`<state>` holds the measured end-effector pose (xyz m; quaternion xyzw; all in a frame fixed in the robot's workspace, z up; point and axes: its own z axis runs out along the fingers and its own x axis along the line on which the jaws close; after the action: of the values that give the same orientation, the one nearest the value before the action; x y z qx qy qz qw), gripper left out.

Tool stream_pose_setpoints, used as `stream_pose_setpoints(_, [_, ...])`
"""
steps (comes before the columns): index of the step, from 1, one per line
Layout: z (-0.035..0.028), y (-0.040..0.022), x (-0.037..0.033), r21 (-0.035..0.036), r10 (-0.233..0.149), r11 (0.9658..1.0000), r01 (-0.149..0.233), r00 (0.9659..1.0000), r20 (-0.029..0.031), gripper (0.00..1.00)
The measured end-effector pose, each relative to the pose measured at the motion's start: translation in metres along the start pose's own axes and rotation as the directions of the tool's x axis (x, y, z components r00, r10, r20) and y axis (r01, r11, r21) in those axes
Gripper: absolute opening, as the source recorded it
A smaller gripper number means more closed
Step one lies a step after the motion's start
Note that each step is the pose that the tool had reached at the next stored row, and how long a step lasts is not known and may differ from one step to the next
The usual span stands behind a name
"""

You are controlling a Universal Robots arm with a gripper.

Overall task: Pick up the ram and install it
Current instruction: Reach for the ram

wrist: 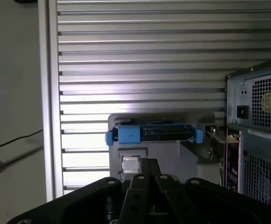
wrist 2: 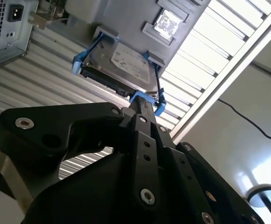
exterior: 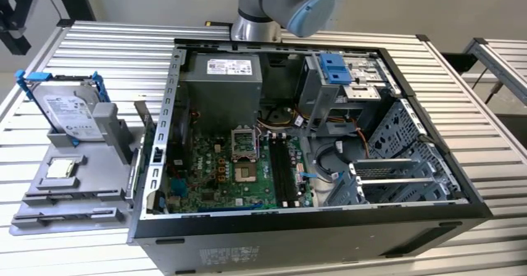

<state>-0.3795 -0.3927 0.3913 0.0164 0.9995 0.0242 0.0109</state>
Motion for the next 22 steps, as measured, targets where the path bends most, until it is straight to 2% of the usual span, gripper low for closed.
stream_pose_setpoints(5, [-0.0006, -0.0180, 0.0000, 0.0000, 0.000, 1.0000, 0.000, 1.0000, -0.0001, 0.00])
stream_pose_setpoints(16, [-0.0026, -0.0674, -0.0019, 0.0002, 0.000, 1.0000, 0.000, 1.0000, -0.0038, 0.00])
stream_pose_setpoints(22, [-0.0035, -0.0932, -0.0065, 0.0002, 0.000, 1.0000, 0.000, 1.0000, -0.0076, 0.00])
